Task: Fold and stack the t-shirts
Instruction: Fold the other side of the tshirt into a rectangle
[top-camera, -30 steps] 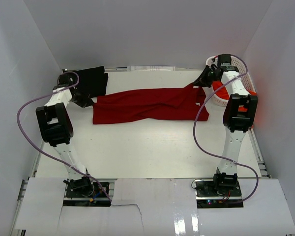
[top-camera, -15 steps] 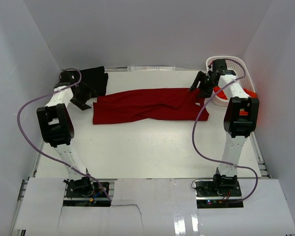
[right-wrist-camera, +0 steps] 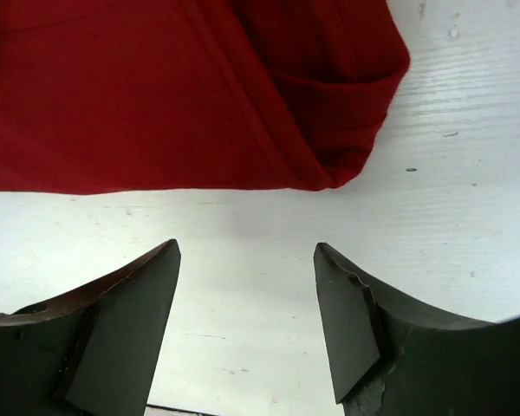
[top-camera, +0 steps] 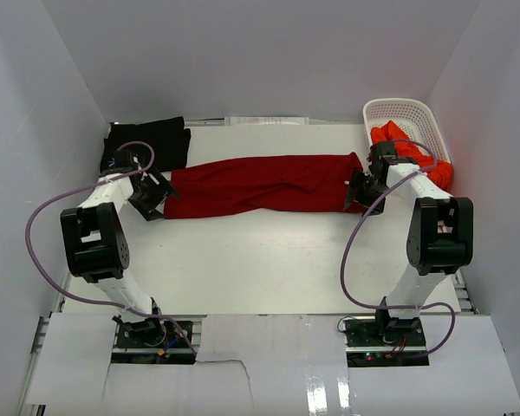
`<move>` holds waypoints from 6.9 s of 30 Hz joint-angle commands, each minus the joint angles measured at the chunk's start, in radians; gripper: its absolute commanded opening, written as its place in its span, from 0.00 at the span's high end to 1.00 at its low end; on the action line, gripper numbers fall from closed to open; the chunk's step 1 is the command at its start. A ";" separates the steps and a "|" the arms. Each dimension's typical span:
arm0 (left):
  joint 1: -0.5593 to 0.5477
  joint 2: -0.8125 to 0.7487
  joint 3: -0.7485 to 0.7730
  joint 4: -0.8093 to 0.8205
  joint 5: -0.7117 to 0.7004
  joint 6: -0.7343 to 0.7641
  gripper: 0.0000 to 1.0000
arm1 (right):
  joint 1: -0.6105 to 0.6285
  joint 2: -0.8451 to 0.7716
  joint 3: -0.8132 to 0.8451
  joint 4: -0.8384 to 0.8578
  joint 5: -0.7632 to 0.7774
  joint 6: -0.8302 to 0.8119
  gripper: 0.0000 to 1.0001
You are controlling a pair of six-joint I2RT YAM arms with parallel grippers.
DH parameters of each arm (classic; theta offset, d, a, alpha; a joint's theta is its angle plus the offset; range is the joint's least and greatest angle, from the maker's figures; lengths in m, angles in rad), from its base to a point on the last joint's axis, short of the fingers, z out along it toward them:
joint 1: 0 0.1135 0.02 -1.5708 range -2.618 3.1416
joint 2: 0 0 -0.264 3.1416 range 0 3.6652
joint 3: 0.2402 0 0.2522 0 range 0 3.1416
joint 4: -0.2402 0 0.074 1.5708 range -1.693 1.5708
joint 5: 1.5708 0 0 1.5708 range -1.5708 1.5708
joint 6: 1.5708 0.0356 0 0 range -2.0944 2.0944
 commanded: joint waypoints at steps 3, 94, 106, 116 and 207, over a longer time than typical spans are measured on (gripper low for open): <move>-0.039 0.037 0.012 0.048 -0.020 0.049 0.14 | 0.007 0.022 0.021 0.038 0.098 -0.036 0.31; -0.074 0.007 -0.071 -0.059 -0.125 0.038 0.25 | 0.042 0.195 0.342 -0.223 0.563 -0.017 0.54; -0.074 -0.042 0.026 -0.134 -0.149 0.033 0.25 | 0.131 0.092 0.333 -0.108 0.337 -0.024 0.49; -0.077 -0.081 0.068 0.001 -0.056 0.052 0.23 | 0.191 0.134 0.256 0.044 0.130 -0.047 0.53; -0.151 0.258 0.286 0.025 -0.260 0.149 0.32 | 0.233 0.263 0.317 0.075 0.435 -0.102 0.44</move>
